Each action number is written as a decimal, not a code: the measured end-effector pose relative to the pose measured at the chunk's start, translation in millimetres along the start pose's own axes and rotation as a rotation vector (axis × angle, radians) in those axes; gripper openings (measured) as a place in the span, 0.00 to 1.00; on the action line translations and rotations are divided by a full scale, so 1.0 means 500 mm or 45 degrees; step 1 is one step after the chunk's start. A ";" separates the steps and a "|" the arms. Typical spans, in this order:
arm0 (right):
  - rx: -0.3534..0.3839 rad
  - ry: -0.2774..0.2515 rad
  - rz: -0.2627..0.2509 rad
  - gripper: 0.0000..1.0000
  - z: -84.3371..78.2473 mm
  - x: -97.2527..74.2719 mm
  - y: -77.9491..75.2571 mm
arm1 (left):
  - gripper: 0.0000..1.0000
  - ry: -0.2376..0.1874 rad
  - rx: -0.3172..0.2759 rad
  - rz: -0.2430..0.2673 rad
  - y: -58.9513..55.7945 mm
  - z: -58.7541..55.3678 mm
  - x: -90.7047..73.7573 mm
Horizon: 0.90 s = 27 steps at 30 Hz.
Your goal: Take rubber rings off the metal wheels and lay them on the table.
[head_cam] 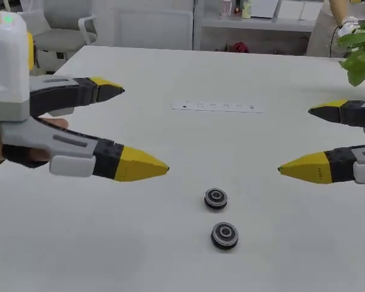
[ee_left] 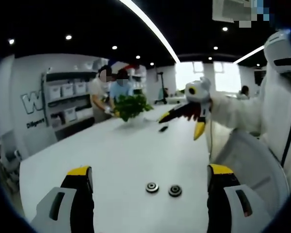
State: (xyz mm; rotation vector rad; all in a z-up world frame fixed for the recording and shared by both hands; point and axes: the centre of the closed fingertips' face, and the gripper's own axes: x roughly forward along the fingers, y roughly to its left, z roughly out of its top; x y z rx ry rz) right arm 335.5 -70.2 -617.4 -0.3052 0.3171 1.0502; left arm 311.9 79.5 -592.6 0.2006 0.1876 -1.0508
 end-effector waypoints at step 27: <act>0.200 -0.284 0.092 0.63 -0.067 0.053 -0.005 | 0.89 -0.088 -0.129 -0.095 -0.027 -0.106 0.119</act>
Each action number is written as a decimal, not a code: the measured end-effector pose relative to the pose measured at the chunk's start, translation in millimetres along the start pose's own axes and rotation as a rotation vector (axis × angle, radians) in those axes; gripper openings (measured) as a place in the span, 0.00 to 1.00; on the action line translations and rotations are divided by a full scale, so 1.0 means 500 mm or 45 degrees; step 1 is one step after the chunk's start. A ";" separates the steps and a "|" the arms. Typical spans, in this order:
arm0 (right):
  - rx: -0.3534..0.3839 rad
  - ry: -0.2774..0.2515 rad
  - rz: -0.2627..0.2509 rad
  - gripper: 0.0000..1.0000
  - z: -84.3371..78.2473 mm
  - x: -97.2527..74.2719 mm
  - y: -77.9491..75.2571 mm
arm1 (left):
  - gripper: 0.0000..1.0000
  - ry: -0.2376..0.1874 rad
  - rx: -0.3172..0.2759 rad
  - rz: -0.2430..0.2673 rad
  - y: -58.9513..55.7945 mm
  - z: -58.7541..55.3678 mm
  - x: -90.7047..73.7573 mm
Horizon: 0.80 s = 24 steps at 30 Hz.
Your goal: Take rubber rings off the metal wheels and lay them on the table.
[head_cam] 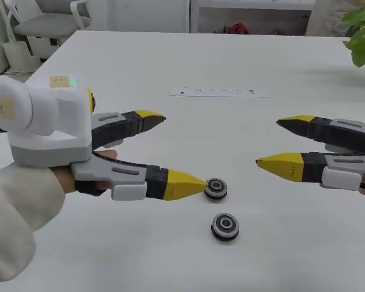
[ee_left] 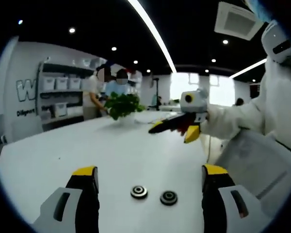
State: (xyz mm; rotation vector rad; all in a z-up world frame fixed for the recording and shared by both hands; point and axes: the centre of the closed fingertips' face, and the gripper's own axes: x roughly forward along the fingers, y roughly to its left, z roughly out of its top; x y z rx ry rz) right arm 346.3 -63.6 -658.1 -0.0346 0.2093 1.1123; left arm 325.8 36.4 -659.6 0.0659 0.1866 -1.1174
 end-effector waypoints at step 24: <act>0.062 0.210 0.122 0.58 -0.136 0.013 0.054 | 0.79 0.090 -0.035 -0.076 -0.035 -0.083 0.042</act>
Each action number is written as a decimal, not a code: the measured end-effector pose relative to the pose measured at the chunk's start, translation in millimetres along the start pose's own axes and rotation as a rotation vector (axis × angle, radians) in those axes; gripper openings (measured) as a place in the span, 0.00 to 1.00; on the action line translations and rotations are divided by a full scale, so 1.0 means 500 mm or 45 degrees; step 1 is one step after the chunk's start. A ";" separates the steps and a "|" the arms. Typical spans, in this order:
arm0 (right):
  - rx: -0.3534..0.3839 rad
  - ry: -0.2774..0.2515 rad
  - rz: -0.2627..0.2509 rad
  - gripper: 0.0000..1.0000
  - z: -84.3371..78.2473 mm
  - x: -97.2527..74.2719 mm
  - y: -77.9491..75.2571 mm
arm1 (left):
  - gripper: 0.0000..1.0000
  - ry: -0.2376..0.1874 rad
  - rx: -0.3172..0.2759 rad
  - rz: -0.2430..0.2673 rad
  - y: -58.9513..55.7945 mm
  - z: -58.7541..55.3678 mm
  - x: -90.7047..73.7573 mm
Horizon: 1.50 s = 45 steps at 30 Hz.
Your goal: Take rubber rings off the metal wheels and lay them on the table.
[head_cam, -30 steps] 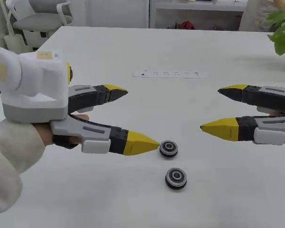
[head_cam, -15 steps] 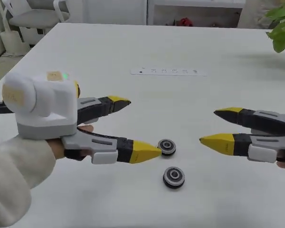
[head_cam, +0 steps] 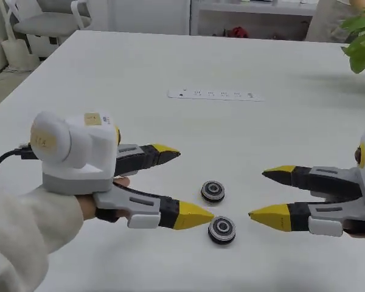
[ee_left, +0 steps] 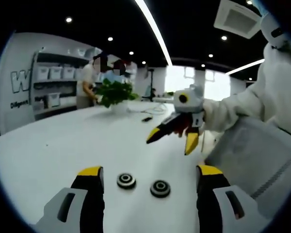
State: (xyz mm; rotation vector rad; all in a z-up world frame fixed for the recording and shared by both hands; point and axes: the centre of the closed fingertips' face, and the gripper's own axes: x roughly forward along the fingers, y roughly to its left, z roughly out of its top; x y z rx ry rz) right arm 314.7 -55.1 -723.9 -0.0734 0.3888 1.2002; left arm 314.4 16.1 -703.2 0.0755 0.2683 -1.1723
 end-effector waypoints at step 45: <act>-0.050 0.208 0.100 0.28 -0.114 0.051 0.021 | 0.41 0.115 0.080 -0.175 -0.062 -0.101 0.086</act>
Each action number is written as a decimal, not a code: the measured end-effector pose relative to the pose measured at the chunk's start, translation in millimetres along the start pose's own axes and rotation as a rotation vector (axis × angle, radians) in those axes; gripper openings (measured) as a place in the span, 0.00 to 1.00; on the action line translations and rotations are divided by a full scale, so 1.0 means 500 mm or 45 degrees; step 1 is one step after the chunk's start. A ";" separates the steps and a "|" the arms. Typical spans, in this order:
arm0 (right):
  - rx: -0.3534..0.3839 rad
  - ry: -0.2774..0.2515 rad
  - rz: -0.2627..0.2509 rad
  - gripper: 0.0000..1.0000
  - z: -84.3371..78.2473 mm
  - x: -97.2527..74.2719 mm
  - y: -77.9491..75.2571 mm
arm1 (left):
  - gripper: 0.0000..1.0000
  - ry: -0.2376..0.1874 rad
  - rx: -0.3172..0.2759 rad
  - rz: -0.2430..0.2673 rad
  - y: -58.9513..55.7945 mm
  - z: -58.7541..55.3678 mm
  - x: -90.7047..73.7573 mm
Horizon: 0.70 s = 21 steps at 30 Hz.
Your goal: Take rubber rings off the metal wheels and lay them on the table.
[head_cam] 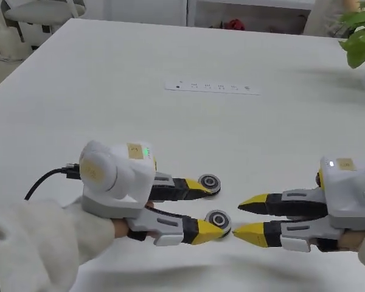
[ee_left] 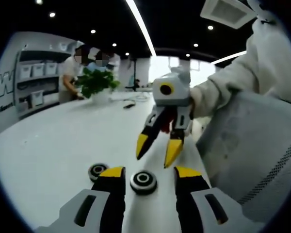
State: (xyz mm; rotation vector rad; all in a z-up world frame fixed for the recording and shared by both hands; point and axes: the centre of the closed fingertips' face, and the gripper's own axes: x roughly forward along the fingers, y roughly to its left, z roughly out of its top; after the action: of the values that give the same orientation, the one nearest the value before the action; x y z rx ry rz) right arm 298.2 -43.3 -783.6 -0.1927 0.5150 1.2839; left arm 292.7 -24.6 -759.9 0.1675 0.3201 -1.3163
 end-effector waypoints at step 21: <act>0.004 0.091 -0.010 0.21 -0.031 0.025 0.004 | 0.28 0.066 0.027 0.054 0.019 -0.028 0.033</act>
State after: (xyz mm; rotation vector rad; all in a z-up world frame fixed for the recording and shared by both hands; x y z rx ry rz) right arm 294.6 -38.4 -802.6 -0.2382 0.5764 1.2721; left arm 303.6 -33.4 -778.8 0.2252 0.3451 -1.2755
